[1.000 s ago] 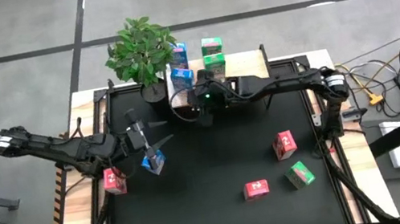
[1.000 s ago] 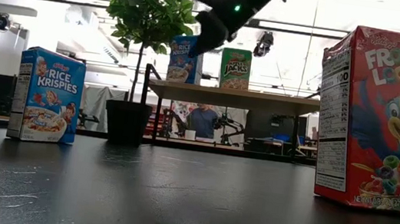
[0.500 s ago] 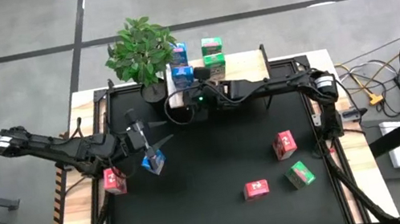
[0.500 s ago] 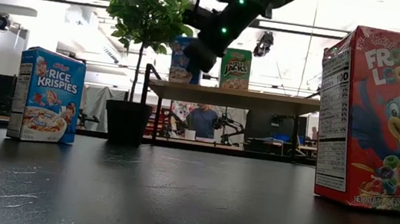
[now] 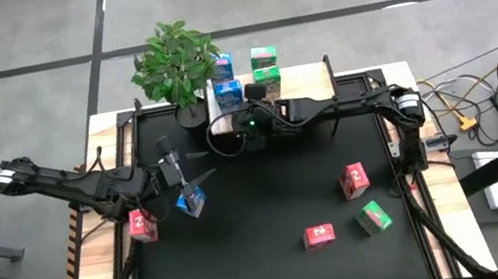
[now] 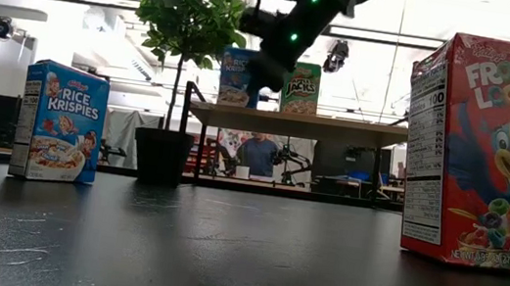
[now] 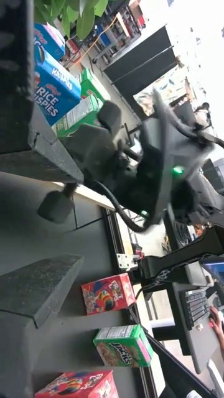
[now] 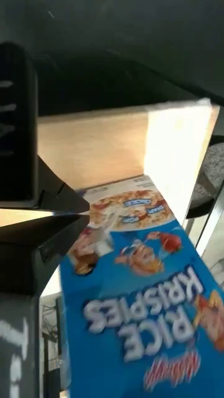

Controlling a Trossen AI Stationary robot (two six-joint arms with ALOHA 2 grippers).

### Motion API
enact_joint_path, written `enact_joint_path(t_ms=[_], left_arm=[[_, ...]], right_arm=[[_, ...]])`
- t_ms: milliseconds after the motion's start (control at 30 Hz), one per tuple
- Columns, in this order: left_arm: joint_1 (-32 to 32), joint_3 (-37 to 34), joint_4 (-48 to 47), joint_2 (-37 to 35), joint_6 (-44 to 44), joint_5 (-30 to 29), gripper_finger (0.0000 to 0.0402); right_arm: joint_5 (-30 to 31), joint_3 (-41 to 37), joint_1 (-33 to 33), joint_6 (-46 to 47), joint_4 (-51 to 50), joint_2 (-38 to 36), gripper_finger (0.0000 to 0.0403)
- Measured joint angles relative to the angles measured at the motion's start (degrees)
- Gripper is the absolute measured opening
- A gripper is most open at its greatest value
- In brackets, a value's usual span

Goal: Stack cereal on shelf
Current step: Put the right blue cereal box on the shelf, aligned with the other blue cereal box

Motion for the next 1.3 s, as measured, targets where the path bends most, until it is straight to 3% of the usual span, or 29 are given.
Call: enact_joint_path(t_ms=[267, 600, 867, 1200, 1300], left_arm=[[0.0, 0.0, 0.2, 0.0, -0.2, 0.0, 0.0184], [0.0, 0.0, 0.2, 0.0, -0.2, 0.0, 0.0184], [0.0, 0.0, 0.2, 0.0, -0.3, 0.0, 0.0184], [3.0, -0.1, 4.7, 4.9, -2.6, 0.0, 0.0179], [4.8, 0.3, 7.1, 8.1, -2.7, 0.0, 0.0168]], right_arm=[[0.0, 0.0, 0.3, 1.1, -8.2, -4.2, 0.0009], [-2.3, 0.0, -4.2, -1.2, -1.6, -4.8, 0.0009], [-3.3, 0.0, -4.2, -2.6, 0.6, -4.5, 0.0009], [-4.1, 0.0, -2.1, 2.7, -10.9, -10.5, 0.0009], [-7.6, -1.2, -1.5, 4.8, -12.7, -13.9, 0.0009]])
